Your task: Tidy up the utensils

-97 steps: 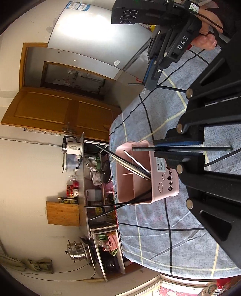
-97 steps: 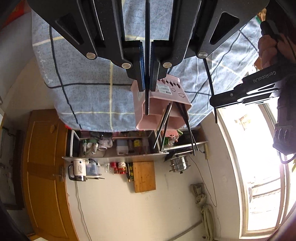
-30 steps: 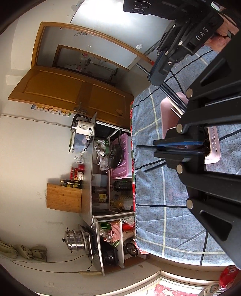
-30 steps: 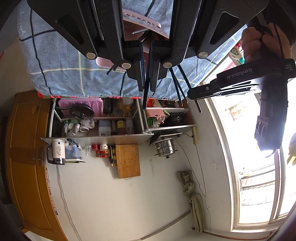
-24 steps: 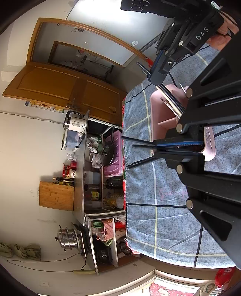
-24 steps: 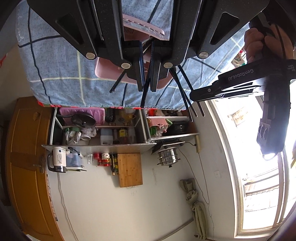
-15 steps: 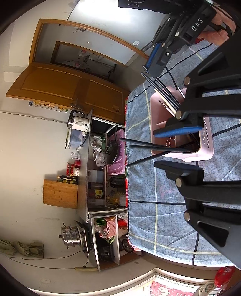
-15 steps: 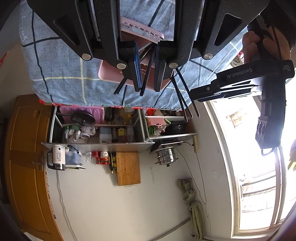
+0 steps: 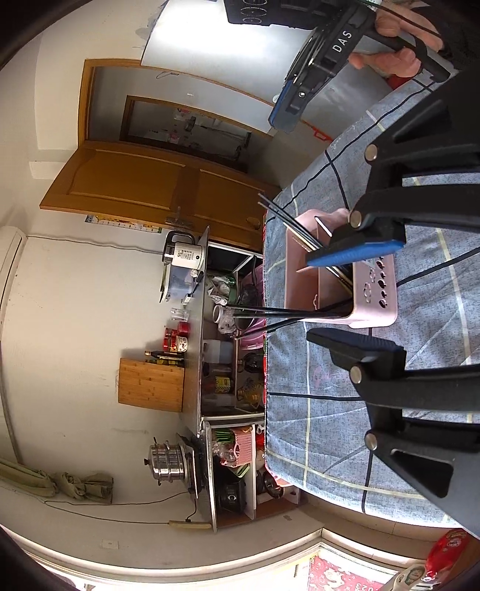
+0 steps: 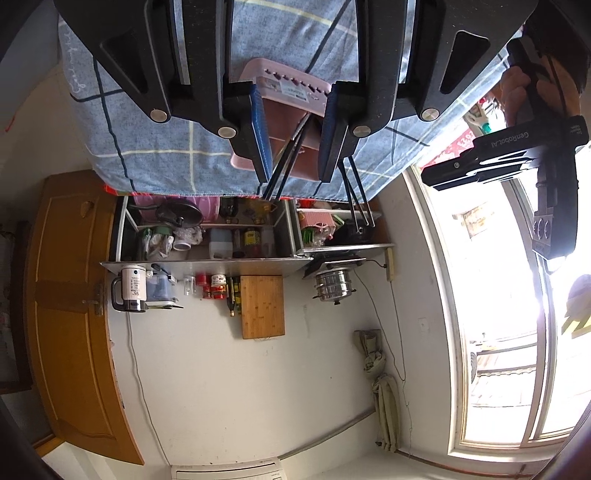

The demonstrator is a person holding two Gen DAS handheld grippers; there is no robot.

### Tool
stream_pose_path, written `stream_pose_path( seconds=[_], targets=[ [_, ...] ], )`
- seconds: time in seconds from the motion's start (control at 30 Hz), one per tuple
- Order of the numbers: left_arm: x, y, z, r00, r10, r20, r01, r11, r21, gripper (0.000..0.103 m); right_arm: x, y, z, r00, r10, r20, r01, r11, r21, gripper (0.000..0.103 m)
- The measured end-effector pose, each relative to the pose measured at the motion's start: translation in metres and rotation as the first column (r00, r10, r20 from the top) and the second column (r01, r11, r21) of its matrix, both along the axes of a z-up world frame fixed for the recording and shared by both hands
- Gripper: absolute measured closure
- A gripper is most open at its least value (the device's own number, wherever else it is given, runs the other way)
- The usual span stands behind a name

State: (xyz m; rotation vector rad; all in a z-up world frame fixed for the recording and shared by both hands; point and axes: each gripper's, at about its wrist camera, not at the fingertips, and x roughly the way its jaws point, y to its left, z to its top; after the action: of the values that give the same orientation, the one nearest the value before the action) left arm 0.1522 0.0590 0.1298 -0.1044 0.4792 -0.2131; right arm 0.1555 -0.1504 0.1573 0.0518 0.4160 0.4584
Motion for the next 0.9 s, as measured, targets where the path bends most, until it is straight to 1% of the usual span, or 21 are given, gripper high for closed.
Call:
stream_pose_path(
  seconds=[0.07,0.1,0.17,0.23,0.37,0.5,0.6,0.9],
  targets=[
    [-0.013,-0.003,-0.005,1.000,0.007,0.013,-0.007,1.000,0.011,0.062,-0.013,-0.005,-0.004,1.000,-0.006,0.006,0.006,1.000,-0.003,0.076],
    [-0.018,-0.004,-0.008,1.000,0.009,0.016,-0.009,1.000,0.010,0.060,-0.019,-0.007,-0.007,1.000,-0.009,0.007,0.009,1.000,0.000,0.074],
    [-0.028,-0.008,-0.013,1.000,0.010,0.018,-0.010,1.000,0.007,0.057,-0.029,-0.010,-0.015,1.000,-0.019,0.000,0.019,1.000,0.001,0.070],
    [-0.039,-0.012,-0.021,1.000,0.018,0.017,-0.018,1.000,0.008,0.053,-0.038,-0.013,-0.024,1.000,-0.019,-0.014,0.019,1.000,-0.003,0.069],
    [-0.058,-0.020,-0.040,0.999,0.032,0.001,-0.032,0.999,0.021,0.052,-0.056,-0.013,-0.040,0.999,-0.021,-0.028,0.020,1.000,-0.020,0.069],
    [-0.074,-0.027,-0.054,0.999,0.042,0.001,-0.042,0.999,0.019,0.051,-0.074,-0.012,-0.055,0.999,-0.028,-0.034,0.027,0.999,-0.040,0.068],
    [-0.084,-0.034,-0.062,0.998,0.068,0.011,-0.068,0.997,0.042,0.048,-0.086,-0.010,-0.065,0.999,-0.034,-0.031,0.032,0.998,-0.053,0.068],
    [-0.106,-0.043,-0.080,0.997,0.072,0.022,-0.072,0.997,0.039,0.047,-0.107,-0.006,-0.090,0.998,-0.041,-0.041,0.038,0.997,-0.072,0.067]
  ],
)
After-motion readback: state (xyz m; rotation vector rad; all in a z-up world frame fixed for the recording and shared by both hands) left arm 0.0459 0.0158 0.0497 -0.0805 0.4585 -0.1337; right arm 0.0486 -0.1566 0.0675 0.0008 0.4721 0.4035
